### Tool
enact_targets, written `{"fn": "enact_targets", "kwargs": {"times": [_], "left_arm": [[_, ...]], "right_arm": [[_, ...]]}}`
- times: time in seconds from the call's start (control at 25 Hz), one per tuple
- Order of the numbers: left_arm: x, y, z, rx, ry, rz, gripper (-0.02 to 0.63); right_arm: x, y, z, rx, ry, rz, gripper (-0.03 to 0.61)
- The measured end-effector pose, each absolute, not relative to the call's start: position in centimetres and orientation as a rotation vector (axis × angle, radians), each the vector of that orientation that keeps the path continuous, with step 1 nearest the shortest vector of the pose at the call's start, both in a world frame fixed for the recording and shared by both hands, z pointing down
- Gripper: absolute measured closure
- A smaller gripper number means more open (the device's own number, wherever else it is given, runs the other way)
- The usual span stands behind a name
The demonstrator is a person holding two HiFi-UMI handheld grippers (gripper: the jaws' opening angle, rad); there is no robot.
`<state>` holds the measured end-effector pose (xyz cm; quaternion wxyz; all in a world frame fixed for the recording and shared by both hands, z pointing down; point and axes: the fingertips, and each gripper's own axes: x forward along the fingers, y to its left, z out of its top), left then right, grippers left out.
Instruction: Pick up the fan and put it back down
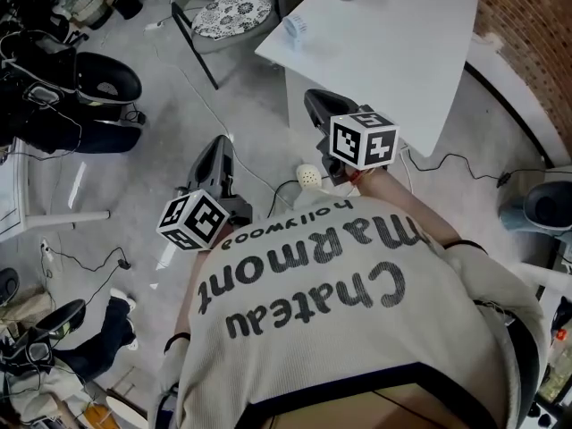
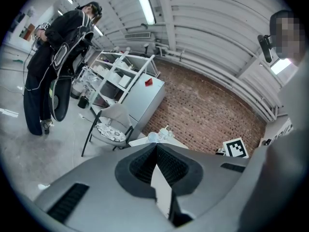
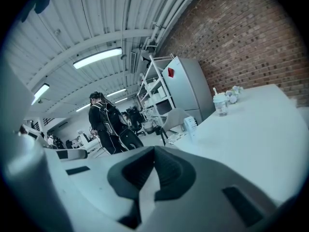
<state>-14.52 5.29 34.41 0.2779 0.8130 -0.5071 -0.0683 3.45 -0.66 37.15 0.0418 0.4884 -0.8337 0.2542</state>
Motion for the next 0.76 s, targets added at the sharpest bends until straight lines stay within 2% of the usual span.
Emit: {"fn": "enact_targets", "kwargs": {"times": [0.76], "left_arm": [[-17.6, 5.1, 33.9, 2.18, -1.372, -0.192, 0.612]], "right_arm": [[1.9, -1.3, 36.2, 1.556, -2.489, 0.727, 0.574]]}}
